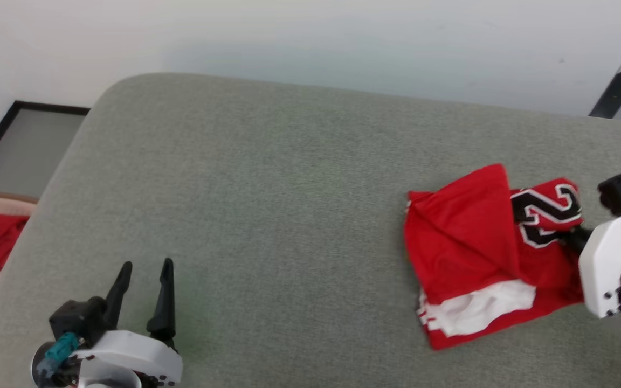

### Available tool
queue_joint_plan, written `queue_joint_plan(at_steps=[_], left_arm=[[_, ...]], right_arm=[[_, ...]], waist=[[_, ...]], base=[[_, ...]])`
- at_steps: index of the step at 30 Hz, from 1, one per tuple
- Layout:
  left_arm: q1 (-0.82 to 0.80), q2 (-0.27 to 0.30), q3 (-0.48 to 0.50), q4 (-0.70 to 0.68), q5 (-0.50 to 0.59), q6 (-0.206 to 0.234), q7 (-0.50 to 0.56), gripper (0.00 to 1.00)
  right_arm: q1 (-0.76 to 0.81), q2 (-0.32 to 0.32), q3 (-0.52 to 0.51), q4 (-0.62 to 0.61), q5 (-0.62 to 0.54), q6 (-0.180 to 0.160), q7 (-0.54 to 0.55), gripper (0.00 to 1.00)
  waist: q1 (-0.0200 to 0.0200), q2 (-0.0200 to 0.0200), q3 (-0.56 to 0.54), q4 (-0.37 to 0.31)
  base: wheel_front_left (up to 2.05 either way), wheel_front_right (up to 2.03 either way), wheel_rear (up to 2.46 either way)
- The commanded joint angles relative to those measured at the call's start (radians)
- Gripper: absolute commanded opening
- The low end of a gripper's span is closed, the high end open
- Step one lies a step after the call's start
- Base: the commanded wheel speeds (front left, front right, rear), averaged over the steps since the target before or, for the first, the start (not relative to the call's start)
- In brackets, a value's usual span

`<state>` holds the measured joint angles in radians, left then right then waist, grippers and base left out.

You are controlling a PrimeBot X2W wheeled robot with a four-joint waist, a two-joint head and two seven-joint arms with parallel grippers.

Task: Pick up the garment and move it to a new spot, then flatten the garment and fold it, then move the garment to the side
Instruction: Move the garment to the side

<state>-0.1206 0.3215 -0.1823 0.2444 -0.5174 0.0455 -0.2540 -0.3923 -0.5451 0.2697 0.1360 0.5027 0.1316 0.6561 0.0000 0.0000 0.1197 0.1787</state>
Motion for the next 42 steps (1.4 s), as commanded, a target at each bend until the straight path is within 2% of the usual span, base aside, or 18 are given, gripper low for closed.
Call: queue_joint_plan(at_steps=[1,14,21,34,42], left_arm=[[-0.005,0.005,-0.006,-0.004,0.012,0.001,0.002,1.00],[-0.068,-0.014,-0.039,0.010,0.042,-0.022,-0.007,1.00],[-0.116,-0.009,-0.047,0.018,0.059,-0.038,-0.008,1.00],[-0.222,-0.002,-0.050,-0.005,0.096,-0.050,-0.010,1.00],[-0.251,-0.005,-0.049,-0.014,0.111,-0.062,-0.011,1.00]], right_arm=[[-0.024,-0.023,0.005,-0.006,0.014,-0.002,0.005,0.00],[-0.186,-0.188,0.039,0.031,0.030,-0.002,-0.044,0.00],[-0.271,-0.240,0.041,0.100,0.047,-0.002,-0.084,0.00],[-0.426,-0.367,0.063,0.238,-0.010,-0.002,-0.142,0.00],[-0.478,-0.433,0.092,0.327,-0.048,-0.002,-0.176,0.00]], waist=[[0.0000,0.0000,-0.004,-0.016],[0.0000,0.0000,0.058,-0.085],[0.0000,0.0000,0.124,-0.123],[0.0000,0.0000,0.279,-0.173],[0.0000,0.0000,0.331,-0.183]], base=[[0.00,0.00,0.00],[0.00,0.00,0.00],[0.00,0.00,0.00],[0.00,0.00,0.00],[0.00,0.00,0.00]])
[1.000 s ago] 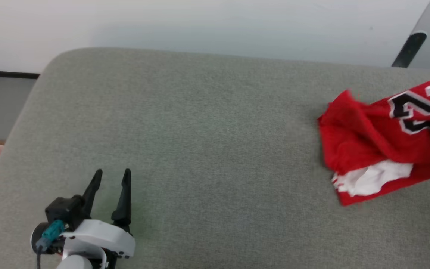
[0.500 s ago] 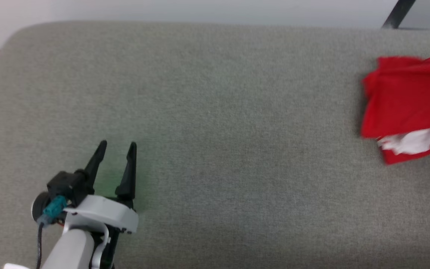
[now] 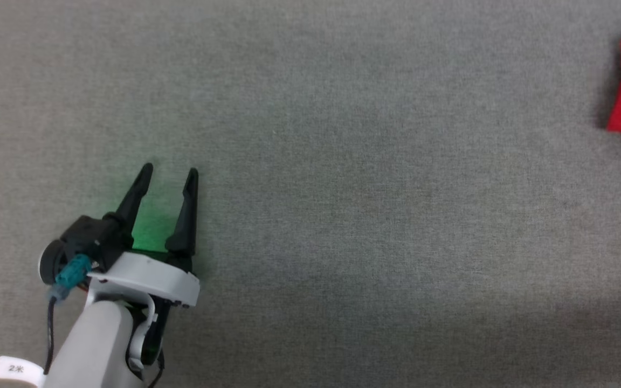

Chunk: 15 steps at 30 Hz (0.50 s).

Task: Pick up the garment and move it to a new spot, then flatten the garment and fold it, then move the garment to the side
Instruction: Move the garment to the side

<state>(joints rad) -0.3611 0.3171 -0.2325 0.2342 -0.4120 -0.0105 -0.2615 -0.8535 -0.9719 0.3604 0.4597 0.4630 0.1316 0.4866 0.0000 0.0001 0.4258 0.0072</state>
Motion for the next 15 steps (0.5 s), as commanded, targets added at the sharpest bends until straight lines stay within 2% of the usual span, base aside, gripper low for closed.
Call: queue_joint_plan(at_steps=[1,6,15], left_arm=[[-0.013,0.000,0.002,-0.006,0.009,-0.006,-0.004,1.00],[-0.027,0.004,0.009,-0.012,0.014,-0.013,-0.004,1.00],[-0.041,0.006,0.005,-0.006,0.024,-0.021,-0.002,1.00]], right_arm=[[-0.023,-0.017,0.005,0.018,-0.016,-0.002,-0.014,0.00],[-0.040,-0.025,0.012,0.095,-0.055,-0.002,-0.046,0.00],[-0.091,0.041,-0.026,0.245,-0.121,-0.002,-0.124,0.00]], waist=[[0.0000,-0.0001,0.032,-0.011],[0.0000,-0.0001,0.064,-0.011],[0.0000,-0.0001,0.090,-0.005]], base=[[0.00,0.00,0.00],[0.00,0.00,0.00],[0.00,0.00,0.00]])
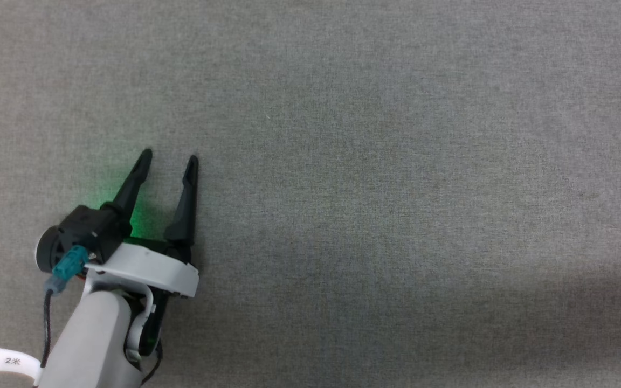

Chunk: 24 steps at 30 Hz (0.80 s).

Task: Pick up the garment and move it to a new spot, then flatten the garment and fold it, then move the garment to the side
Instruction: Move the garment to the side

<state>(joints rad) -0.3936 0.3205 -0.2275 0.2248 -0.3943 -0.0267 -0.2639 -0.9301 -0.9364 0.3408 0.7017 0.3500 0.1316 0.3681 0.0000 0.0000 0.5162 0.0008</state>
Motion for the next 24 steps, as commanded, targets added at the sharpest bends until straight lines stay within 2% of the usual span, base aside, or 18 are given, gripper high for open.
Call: queue_joint_plan(at_steps=[1,2,3,4,6,7,8,16,24], left_arm=[[-0.008,0.002,0.000,0.006,0.008,-0.005,0.001,1.00],[-0.008,0.001,0.000,0.008,0.009,-0.005,0.001,1.00],[-0.007,0.001,0.000,0.010,0.009,-0.006,0.001,1.00],[-0.006,0.000,0.000,0.012,0.009,-0.006,0.001,1.00],[-0.003,-0.001,0.002,0.015,0.010,-0.006,0.001,1.00],[-0.001,-0.002,0.004,0.015,0.010,-0.006,0.001,1.00],[0.002,-0.003,0.005,0.018,0.009,-0.006,0.001,1.00],[0.038,-0.008,0.017,0.034,0.010,-0.005,0.001,1.00],[0.103,-0.019,0.047,0.044,0.002,-0.007,0.001,1.00]], right_arm=[[-0.021,0.016,-0.011,0.017,-0.012,-0.002,-0.013,0.00],[-0.025,0.025,-0.013,0.030,-0.019,-0.002,-0.019,0.01],[-0.031,0.032,-0.017,0.043,-0.026,-0.002,-0.026,0.26],[-0.036,0.040,-0.019,0.054,-0.036,-0.002,-0.033,0.38],[-0.049,0.055,-0.026,0.073,-0.043,-0.002,-0.045,0.56],[-0.052,0.060,-0.030,0.082,-0.050,-0.002,-0.048,0.84],[-0.054,0.065,-0.029,0.091,-0.056,-0.002,-0.054,1.00],[-0.041,0.111,-0.043,0.124,-0.052,-0.002,-0.104,1.00],[0.027,0.180,-0.074,0.088,-0.007,-0.002,-0.223,1.00]], waist=[[0.0000,0.0000,-0.001,0.001],[0.0000,0.0000,-0.002,0.001],[0.0000,0.0000,-0.006,0.000],[0.0000,0.0000,-0.010,-0.001],[0.0000,0.0000,-0.022,-0.003],[0.0000,0.0000,-0.030,-0.004],[0.0000,0.0000,-0.037,-0.006],[0.0000,0.0000,-0.134,-0.024],[0.0000,0.0000,-0.268,-0.049]], base=[[0.00,0.00,0.00],[0.00,0.00,0.00],[0.00,0.00,0.00],[0.00,0.00,0.00],[0.00,0.00,0.00],[0.00,0.00,0.00],[0.00,0.00,0.00],[0.00,0.00,0.00],[0.00,0.00,0.00]])
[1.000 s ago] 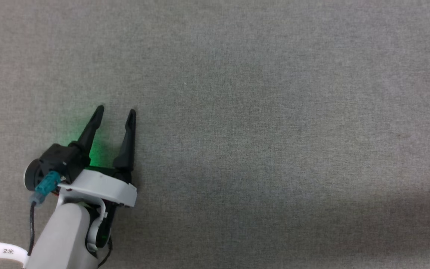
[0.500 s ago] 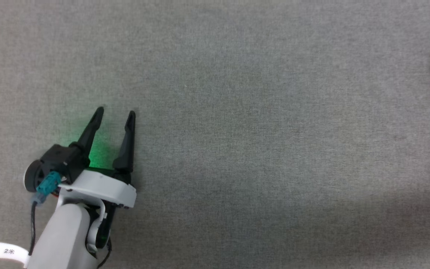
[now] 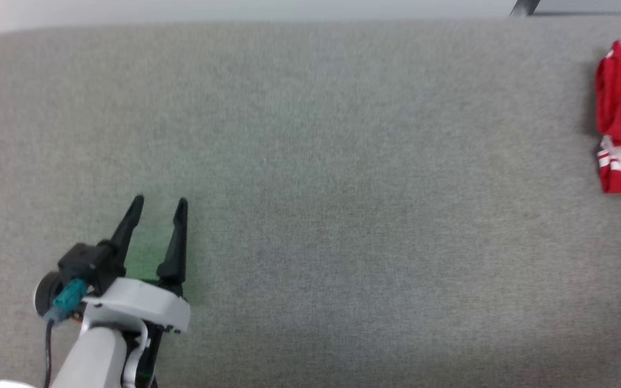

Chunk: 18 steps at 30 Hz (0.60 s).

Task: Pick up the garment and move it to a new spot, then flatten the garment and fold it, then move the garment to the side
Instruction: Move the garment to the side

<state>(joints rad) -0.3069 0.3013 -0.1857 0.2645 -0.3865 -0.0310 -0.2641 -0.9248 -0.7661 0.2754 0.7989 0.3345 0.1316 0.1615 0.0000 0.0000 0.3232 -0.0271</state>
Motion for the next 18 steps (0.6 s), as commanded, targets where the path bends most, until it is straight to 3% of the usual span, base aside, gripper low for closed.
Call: queue_joint_plan(at_steps=[1,11,18], left_arm=[[0.027,-0.003,0.013,0.007,-0.012,-0.002,0.001,1.00],[0.155,-0.002,0.069,0.013,-0.004,0.005,0.001,1.00],[0.241,-0.008,0.133,-0.020,0.003,0.017,0.001,1.00]], right_arm=[[0.039,0.025,-0.012,-0.017,0.013,-0.002,-0.036,1.00],[0.303,0.174,-0.091,-0.170,0.054,-0.002,-0.238,1.00],[0.539,0.286,-0.156,-0.344,0.033,-0.002,-0.291,1.00]], waist=[[0.0000,0.0000,-0.094,-0.027],[0.0000,0.0000,-0.256,-0.061],[0.0000,0.0000,-0.334,-0.069]], base=[[0.00,0.00,0.00],[0.00,0.00,0.00],[0.00,0.00,0.00]])
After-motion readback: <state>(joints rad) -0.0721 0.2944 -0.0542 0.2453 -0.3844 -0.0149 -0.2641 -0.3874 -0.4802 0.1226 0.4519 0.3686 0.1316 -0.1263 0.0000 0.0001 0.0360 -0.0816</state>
